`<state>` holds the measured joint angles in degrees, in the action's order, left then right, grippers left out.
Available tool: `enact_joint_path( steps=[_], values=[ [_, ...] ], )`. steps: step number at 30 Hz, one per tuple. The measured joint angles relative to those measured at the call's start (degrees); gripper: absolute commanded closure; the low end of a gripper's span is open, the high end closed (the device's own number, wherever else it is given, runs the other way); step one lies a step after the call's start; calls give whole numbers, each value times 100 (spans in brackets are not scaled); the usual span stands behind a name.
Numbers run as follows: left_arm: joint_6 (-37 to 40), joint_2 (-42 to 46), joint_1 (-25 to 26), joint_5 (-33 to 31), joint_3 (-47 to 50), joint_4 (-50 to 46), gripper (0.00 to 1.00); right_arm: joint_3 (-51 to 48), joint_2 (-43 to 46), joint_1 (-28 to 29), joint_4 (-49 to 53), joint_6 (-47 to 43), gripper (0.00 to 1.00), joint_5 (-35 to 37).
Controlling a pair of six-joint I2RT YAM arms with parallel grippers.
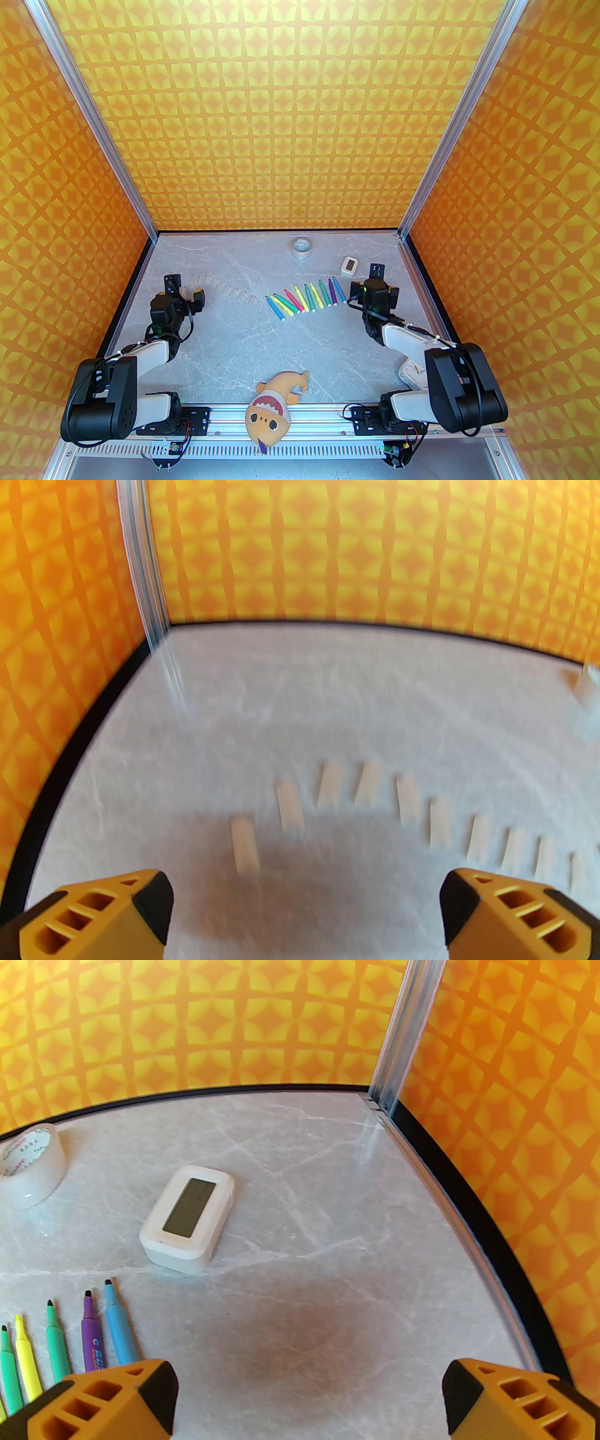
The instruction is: Open the pen caps
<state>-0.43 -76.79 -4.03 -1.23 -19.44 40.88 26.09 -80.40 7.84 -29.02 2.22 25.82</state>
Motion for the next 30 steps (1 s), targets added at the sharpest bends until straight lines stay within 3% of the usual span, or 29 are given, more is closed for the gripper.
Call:
enact_joint_path(
  steps=[4, 7, 30],
  values=[
    [-39, -868, -15, -9, 50, 1040, 1, -398, -365, 0, -949, -105, 2, -321],
    [-42, -1207, -15, -9, 114, 1130, 1, -485, -732, 0, -1600, -225, 2, -553],
    [-55, -1209, -15, -11, -42, 1165, 1, -494, -737, -46, -1886, -258, 2, -872]
  ],
)
